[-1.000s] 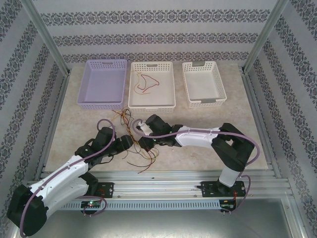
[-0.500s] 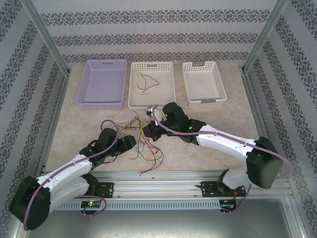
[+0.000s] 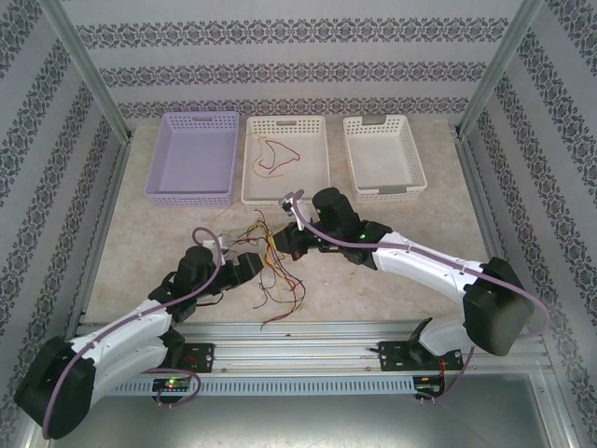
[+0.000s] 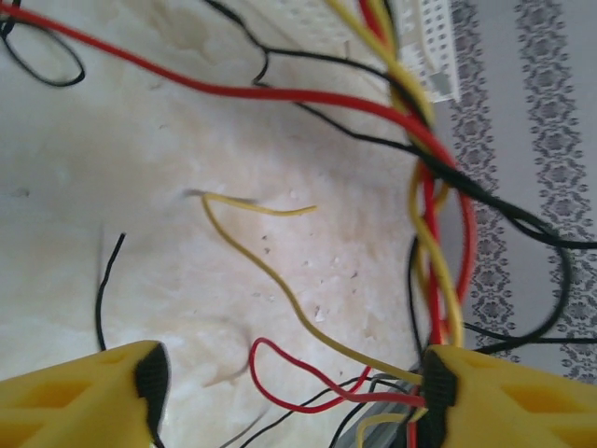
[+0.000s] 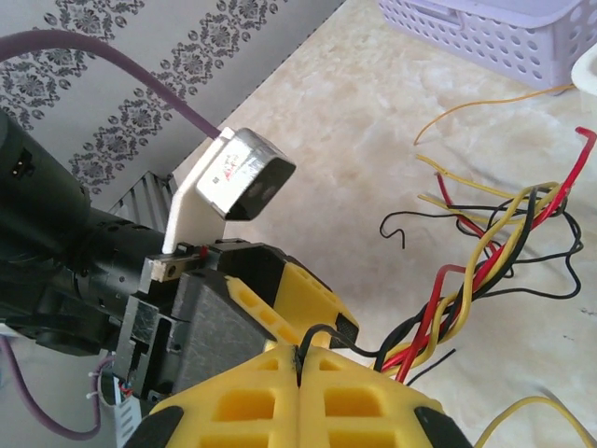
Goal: Untangle the cables
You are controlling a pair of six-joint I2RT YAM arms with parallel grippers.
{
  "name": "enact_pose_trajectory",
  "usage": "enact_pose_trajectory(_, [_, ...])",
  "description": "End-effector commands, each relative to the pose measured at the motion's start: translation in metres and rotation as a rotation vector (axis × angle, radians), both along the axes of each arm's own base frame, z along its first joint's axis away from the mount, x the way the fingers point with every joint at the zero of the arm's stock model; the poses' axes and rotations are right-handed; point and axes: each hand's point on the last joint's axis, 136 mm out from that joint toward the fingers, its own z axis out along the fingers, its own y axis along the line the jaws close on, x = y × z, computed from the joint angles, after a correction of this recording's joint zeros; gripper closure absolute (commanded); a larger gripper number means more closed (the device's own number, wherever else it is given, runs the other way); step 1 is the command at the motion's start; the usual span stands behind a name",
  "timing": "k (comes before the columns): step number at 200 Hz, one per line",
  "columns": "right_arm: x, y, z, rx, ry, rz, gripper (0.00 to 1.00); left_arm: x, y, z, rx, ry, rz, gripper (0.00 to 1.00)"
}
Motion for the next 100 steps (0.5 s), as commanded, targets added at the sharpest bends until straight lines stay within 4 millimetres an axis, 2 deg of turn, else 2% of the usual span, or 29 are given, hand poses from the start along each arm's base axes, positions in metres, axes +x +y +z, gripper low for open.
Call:
enact_pose_trajectory(1, [-0.005, 0.000, 0.012, 0.051, -0.006, 0.026, 1.00, 0.003, 0.004, 0.015, -0.069, -0.083, 0.052, 0.36])
enact_pose_trajectory(66, [-0.007, 0.004, 0.012, 0.083, 0.023, 0.042, 1.00, 0.014, 0.003, 0.040, -0.161, -0.151, 0.093, 0.44])
enact_pose_trajectory(100, [-0.007, 0.007, 0.011, 0.086, 0.028, 0.042, 1.00, 0.018, -0.007, 0.047, -0.194, -0.155, 0.069, 0.55])
